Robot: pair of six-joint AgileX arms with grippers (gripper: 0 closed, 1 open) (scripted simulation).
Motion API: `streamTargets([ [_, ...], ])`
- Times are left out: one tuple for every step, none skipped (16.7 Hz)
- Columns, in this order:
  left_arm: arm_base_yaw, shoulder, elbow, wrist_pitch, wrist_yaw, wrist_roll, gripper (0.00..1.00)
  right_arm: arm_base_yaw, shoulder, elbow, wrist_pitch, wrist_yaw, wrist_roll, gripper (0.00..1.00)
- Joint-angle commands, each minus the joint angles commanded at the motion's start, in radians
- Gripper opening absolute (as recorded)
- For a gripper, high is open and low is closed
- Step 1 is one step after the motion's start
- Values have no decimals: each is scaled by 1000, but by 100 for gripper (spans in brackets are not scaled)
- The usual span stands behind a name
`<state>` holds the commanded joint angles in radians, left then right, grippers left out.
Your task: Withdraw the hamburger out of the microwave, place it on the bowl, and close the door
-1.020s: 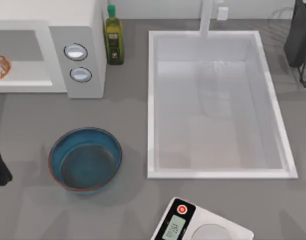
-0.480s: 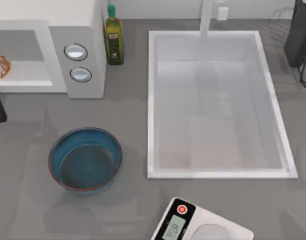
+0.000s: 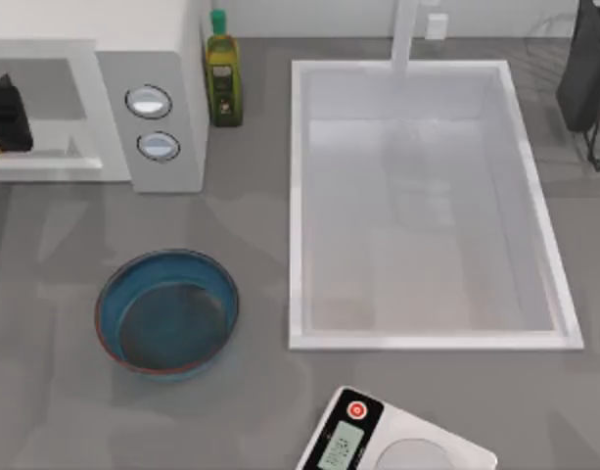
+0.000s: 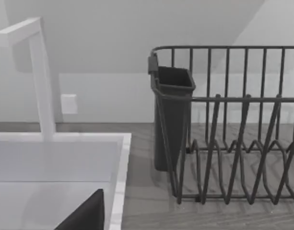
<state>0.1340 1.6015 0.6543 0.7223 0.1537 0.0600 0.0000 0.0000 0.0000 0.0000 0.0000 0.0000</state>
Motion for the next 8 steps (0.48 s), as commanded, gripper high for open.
streamTargets([
  [8,100,40,45,9,4,100,0,0,0,0,0,0,100],
  [16,197,80,88,19,7,100,0,0,0,0,0,0,100],
  [24,290,117,129,28,11,100,0,0,0,0,0,0,100],
  [31,380,153,169,36,14,100,0,0,0,0,0,0,100],
  [38,463,187,207,44,17,100,0,0,0,0,0,0,100],
  [45,541,218,241,51,20,100,0,0,0,0,0,0,100],
  [51,613,247,273,58,23,100,0,0,0,0,0,0,100],
  [56,678,273,302,64,25,100,0,0,0,0,0,0,100],
])
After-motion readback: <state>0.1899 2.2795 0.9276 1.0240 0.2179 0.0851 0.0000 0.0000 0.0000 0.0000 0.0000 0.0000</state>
